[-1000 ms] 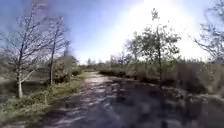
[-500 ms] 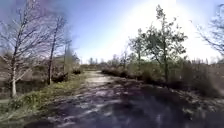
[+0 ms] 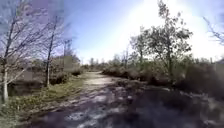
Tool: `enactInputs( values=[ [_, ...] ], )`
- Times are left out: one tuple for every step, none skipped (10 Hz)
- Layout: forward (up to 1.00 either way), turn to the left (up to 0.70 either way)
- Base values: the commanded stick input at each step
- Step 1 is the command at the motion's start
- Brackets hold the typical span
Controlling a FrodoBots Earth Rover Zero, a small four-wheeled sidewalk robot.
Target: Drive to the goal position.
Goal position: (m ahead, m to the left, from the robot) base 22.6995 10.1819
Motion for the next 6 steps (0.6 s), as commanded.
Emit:
enactInputs(
  values=[
    [0.70, 0.02],
    [0.70, 0.03],
    [0.70, 0.17],
    [0.70, 0.10],
    [0.70, 0.04],
    [0.70, 0.02]
  ],
)
